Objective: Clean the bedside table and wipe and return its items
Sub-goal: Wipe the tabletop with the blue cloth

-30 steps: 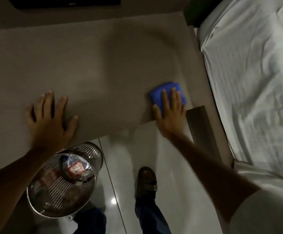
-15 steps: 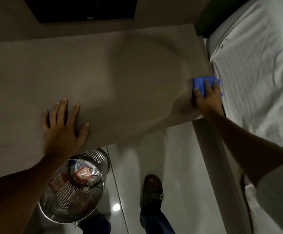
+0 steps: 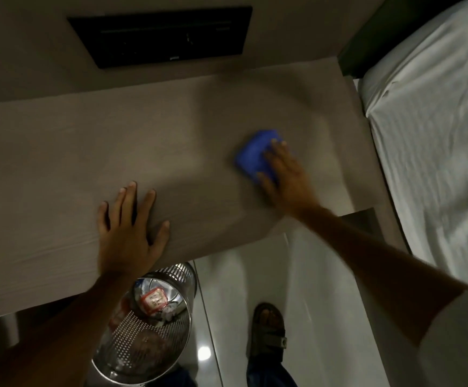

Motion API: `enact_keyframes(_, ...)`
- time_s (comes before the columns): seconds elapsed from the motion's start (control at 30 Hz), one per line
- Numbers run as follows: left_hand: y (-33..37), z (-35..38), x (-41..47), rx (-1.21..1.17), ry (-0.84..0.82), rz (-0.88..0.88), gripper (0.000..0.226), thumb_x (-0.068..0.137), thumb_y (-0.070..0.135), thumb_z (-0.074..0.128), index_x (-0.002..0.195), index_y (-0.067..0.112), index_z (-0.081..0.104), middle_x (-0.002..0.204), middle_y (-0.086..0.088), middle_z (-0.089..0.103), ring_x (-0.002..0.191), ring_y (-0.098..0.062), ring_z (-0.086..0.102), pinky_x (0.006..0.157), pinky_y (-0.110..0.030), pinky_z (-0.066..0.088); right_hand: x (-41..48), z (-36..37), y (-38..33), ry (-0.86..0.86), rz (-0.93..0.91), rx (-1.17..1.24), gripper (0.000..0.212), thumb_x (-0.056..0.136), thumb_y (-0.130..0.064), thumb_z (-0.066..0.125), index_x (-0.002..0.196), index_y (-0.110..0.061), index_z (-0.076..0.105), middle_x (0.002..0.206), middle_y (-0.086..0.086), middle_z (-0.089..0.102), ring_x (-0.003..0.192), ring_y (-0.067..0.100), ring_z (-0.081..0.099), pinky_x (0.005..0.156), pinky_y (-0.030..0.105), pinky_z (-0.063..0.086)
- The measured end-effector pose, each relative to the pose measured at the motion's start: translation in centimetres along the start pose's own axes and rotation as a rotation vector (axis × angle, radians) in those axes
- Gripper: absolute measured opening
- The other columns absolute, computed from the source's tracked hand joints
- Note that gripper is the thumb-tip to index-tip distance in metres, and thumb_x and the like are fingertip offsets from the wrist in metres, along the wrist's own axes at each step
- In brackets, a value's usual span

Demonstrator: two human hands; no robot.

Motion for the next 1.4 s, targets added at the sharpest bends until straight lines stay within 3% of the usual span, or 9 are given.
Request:
enact_keyframes(0.2, -0.1, 0.0, 0.2, -0.002, -0.022, -0.002, 0.074, 0.089, 0.061, 0.034, 0.15, 0.018, 0.035, 0.16, -0.017, 0.025, 0.146, -0.036, 0.026, 0.117, -0.059, 0.017, 3.4, -6.1, 12.5, 0.161, 0.832, -0.053, 0.055, 0.1, -0.036, 0.031, 0.146, -0.006, 0.026, 0.156, 0.02, 0.015, 0.144, 0.035, 0.01, 0.115, 0.045, 0.009)
enact_keyframes(0.43, 0.2, -0.4, 0.1, 0.008, 0.019, -0.003, 0.073, 0.089, 0.059, 0.035, 0.148, 0.015, 0.039, 0.158, -0.018, 0.03, 0.144, -0.038, 0.031, 0.117, -0.058, 0.017, 5.0, 4.5, -9.4, -0.04, -0.095, -0.106, 0.053, 0.09, -0.039, 0.035, 0.14, -0.02, 0.041, 0.15, 0.023, 0.032, 0.138, 0.045, 0.025, 0.11, 0.059, 0.025)
enact_keyframes(0.53, 0.4, -0.5, 0.2, 0.007, 0.045, 0.006, 0.071, 0.089, 0.056, 0.038, 0.147, 0.014, 0.042, 0.157, -0.018, 0.031, 0.143, -0.038, 0.033, 0.117, -0.058, 0.017, 3.8, 5.5, -11.2, -0.127, -0.312, -0.191, 0.048, 0.093, -0.042, 0.043, 0.139, -0.03, 0.042, 0.15, 0.016, 0.035, 0.138, 0.037, 0.03, 0.11, 0.051, 0.028)
enact_keyframes(0.7, 0.0, -0.1, 0.4, 0.01, 0.017, 0.009, 0.074, 0.088, 0.06, 0.034, 0.147, 0.015, 0.04, 0.158, -0.02, 0.03, 0.144, -0.039, 0.03, 0.117, -0.059, 0.017, 7.5, -1.2, 1.6, -0.004, 0.101, -0.219, 0.052, 0.095, -0.046, 0.035, 0.142, -0.025, 0.037, 0.152, 0.021, 0.029, 0.138, 0.042, 0.028, 0.11, 0.054, 0.029)
enact_keyframes(0.83, 0.0, 0.2, 0.4, 0.007, 0.014, -0.011, 0.073, 0.088, 0.06, 0.036, 0.148, 0.018, 0.039, 0.159, -0.018, 0.03, 0.146, -0.036, 0.028, 0.118, -0.058, 0.017, 10.9, -4.8, 10.9, -0.239, 0.262, -0.388, 0.067, 0.087, -0.045, 0.016, 0.139, -0.009, 0.04, 0.152, 0.029, 0.02, 0.135, 0.058, 0.012, 0.111, 0.067, 0.011)
enact_keyframes(0.97, -0.2, 0.6, 0.2, -0.013, 0.009, -0.018, 0.072, 0.088, 0.061, 0.036, 0.149, 0.023, 0.037, 0.161, -0.013, 0.026, 0.149, -0.033, 0.024, 0.119, -0.056, 0.014, 14.1, -6.0, 15.4, -0.283, 0.55, -0.422, 0.06, 0.094, -0.055, 0.022, 0.145, -0.026, 0.027, 0.159, 0.013, 0.006, 0.142, 0.045, -0.003, 0.116, 0.057, 0.003)
enact_keyframes(1.1, 0.2, 0.6, 0.5, -0.093, 0.011, -0.018, 0.071, 0.088, 0.061, 0.037, 0.149, 0.024, 0.037, 0.161, -0.012, 0.027, 0.149, -0.031, 0.02, 0.12, -0.054, 0.011, 15.8, -5.4, 10.4, -0.274, 0.557, -0.41, 0.056, 0.095, -0.038, 0.024, 0.147, -0.017, 0.024, 0.159, 0.015, 0.004, 0.141, 0.047, -0.002, 0.115, 0.053, 0.0)
enact_keyframes(1.23, -0.6, 0.5, 0.0, -0.169, 0.01, -0.021, 0.07, 0.09, 0.061, 0.039, 0.151, 0.027, 0.031, 0.163, -0.01, 0.02, 0.151, -0.028, 0.015, 0.12, -0.057, 0.013, 17.0, 1.8, -0.1, -0.339, 0.2, -0.427, 0.062, 0.09, -0.043, 0.023, 0.144, -0.014, 0.028, 0.158, 0.016, 0.01, 0.141, 0.049, -0.001, 0.115, 0.057, 0.004)
enact_keyframes(1.4, -11.5, -2.4, -4.6, -0.256, 0.098, -0.107, 0.059, 0.092, 0.051, 0.045, 0.144, 0.024, 0.044, 0.159, -0.01, 0.032, 0.149, -0.027, 0.025, 0.117, -0.059, 0.02, 17.8, 11.9, -22.8, -0.275, 0.023, -0.288, 0.06, 0.093, -0.057, 0.013, 0.147, -0.033, 0.018, 0.159, 0.016, 0.006, 0.142, 0.045, 0.006, 0.115, 0.055, 0.009)
Point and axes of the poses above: each hand's wrist, its own x-axis towards the middle knuckle, its own z-axis out of the palm, y = z × x, the point moved 7 cm from there along x, towards the middle knuckle
